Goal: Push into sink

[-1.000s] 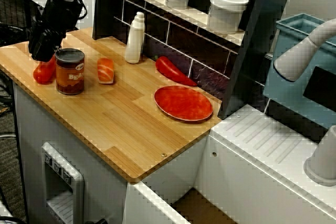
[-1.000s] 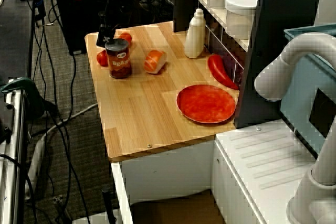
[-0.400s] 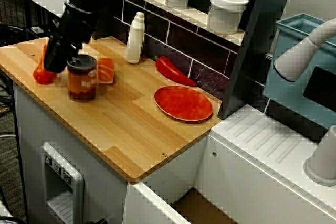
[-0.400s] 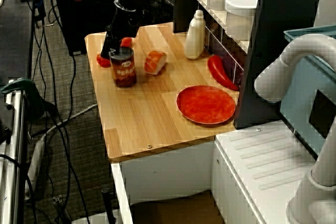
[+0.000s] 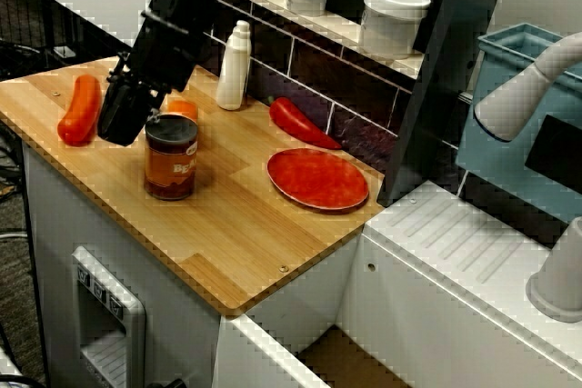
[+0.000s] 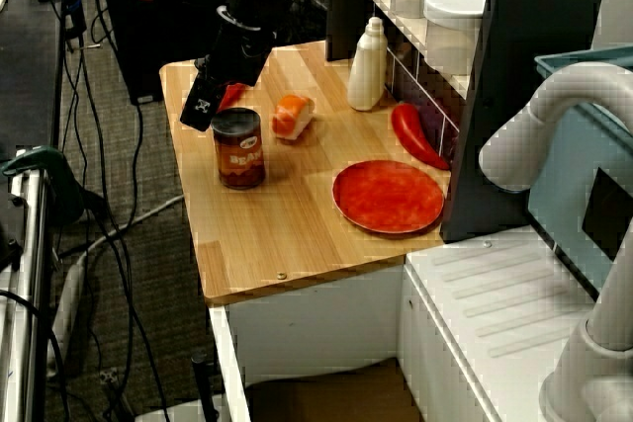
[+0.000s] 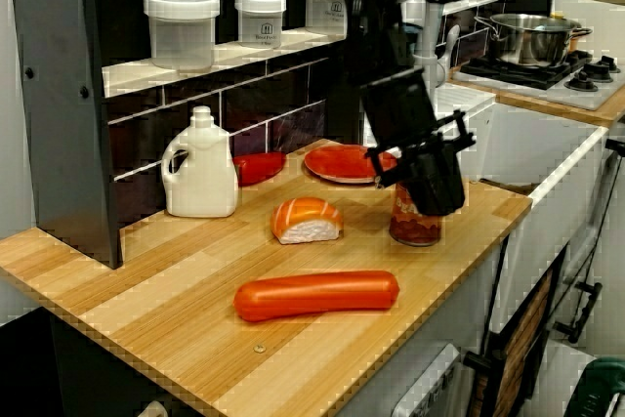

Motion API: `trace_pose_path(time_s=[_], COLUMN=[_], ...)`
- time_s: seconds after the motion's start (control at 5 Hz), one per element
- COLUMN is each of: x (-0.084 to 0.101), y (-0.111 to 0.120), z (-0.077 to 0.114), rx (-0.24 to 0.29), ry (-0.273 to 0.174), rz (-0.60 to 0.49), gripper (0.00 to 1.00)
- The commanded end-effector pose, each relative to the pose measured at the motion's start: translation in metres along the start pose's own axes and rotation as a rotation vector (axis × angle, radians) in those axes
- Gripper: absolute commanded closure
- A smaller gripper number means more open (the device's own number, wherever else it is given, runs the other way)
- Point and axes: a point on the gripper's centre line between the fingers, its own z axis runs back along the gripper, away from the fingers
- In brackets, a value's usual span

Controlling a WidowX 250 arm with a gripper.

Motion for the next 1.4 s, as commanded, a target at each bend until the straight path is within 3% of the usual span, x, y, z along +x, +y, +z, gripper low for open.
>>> trace_pose_path(time_s=[0.0, 0.2, 0.4, 0.8, 1.2], x=[0.0, -0.003, -0.001, -0.017, -0.011], y=[-0.035, -0.037, -0.014, 0.04, 0.043], z=[0.008, 0.005, 0.009, 0.021, 0.009], rx=[0.01, 0.021, -0.013, -0.062, -0.026], ry=[-0.031, -0.047, -0.056, -0.113, -0.111], rz=[-0.004, -0.008, 0.025, 0.089, 0.089], gripper=[1.0, 1.0, 1.0, 1.0, 1.0])
